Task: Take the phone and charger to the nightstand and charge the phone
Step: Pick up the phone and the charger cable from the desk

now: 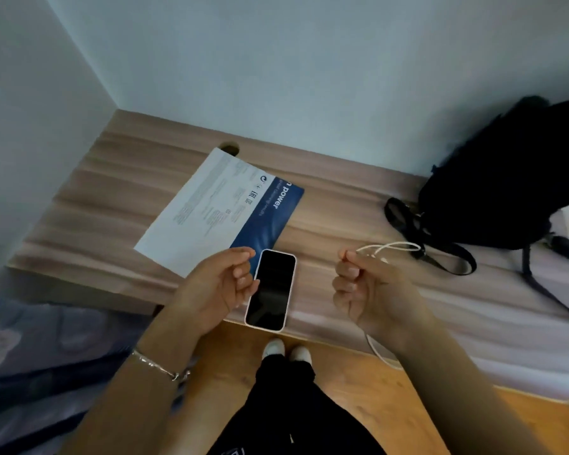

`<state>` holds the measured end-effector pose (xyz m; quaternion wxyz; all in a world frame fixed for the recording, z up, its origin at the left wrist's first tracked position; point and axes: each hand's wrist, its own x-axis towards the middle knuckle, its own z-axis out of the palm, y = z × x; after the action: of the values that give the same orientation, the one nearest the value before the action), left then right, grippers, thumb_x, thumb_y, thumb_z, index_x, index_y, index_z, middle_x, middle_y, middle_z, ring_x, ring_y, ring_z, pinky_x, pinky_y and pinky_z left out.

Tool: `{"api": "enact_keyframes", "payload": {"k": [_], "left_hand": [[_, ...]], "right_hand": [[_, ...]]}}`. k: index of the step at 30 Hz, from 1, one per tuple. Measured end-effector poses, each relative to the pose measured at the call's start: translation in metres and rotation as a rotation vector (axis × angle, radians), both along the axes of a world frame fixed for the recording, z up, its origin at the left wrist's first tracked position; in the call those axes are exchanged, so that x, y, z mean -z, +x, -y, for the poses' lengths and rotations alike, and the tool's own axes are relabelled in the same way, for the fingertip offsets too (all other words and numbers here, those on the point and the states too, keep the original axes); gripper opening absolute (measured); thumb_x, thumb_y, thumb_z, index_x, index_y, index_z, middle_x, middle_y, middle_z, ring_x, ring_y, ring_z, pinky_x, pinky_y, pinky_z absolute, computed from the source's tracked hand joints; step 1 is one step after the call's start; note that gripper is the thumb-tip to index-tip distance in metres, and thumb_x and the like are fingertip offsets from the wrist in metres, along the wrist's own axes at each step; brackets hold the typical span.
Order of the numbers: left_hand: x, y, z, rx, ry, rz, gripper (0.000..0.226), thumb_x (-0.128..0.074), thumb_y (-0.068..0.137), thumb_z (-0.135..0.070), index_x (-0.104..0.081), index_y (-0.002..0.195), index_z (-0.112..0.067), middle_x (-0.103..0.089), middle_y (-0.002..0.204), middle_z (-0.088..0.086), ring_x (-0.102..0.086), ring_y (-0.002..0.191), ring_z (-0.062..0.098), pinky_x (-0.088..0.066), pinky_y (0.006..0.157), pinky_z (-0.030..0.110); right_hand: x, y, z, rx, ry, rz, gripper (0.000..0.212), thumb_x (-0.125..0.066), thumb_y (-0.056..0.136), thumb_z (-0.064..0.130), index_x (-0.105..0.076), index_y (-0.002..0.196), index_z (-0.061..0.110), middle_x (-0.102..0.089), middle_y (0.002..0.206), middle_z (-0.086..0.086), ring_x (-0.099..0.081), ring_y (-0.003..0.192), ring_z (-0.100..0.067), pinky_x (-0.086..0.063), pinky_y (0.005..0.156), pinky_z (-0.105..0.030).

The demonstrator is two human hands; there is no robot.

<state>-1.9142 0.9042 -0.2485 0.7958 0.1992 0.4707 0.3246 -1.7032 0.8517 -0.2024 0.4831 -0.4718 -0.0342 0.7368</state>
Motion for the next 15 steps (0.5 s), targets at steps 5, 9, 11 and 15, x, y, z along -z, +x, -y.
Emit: {"api": "enact_keyframes", "payload": {"k": [5, 9, 11, 15], "left_hand": [[0.019, 0.001, -0.008, 0.039, -0.025, -0.011, 0.005, -0.058, 0.078, -0.014, -0.061, 0.081, -0.012, -0.046, 0.049, -0.004, -0.044, 0.045, 0.009, -0.052, 0.052, 0.024], [0.026, 0.002, -0.014, 0.077, -0.027, -0.018, 0.005, -0.058, 0.079, -0.014, -0.062, 0.080, -0.013, -0.047, 0.051, -0.004, -0.046, 0.046, 0.009, -0.052, 0.055, 0.024], [0.031, 0.005, -0.017, 0.089, -0.027, -0.107, 0.011, -0.053, 0.087, -0.012, -0.062, 0.081, -0.013, -0.049, 0.052, -0.004, -0.049, 0.046, 0.008, -0.051, 0.061, 0.024], [0.042, 0.013, -0.024, 0.118, -0.039, -0.279, 0.015, -0.048, 0.090, -0.008, -0.061, 0.082, -0.010, -0.054, 0.062, 0.001, -0.051, 0.054, 0.011, -0.050, 0.069, 0.028]], "right_hand": [[0.013, 0.004, 0.000, 0.040, -0.016, 0.015, 0.004, -0.055, 0.072, 0.017, -0.057, 0.075, 0.015, -0.044, 0.052, 0.006, -0.040, 0.043, -0.006, -0.031, 0.045, -0.016], [0.017, 0.007, -0.001, 0.061, -0.019, 0.009, 0.005, -0.058, 0.071, 0.017, -0.058, 0.075, 0.016, -0.046, 0.051, 0.007, -0.040, 0.042, -0.006, -0.032, 0.043, -0.016], [0.019, 0.009, -0.001, 0.060, -0.031, 0.018, 0.002, -0.056, 0.076, 0.016, -0.059, 0.076, 0.016, -0.046, 0.051, 0.007, -0.040, 0.043, -0.006, -0.033, 0.043, -0.016], [0.023, 0.019, 0.002, 0.071, -0.037, 0.011, 0.015, -0.049, 0.088, 0.015, -0.059, 0.077, 0.016, -0.047, 0.053, 0.008, -0.041, 0.044, -0.006, -0.034, 0.044, -0.016]]}}
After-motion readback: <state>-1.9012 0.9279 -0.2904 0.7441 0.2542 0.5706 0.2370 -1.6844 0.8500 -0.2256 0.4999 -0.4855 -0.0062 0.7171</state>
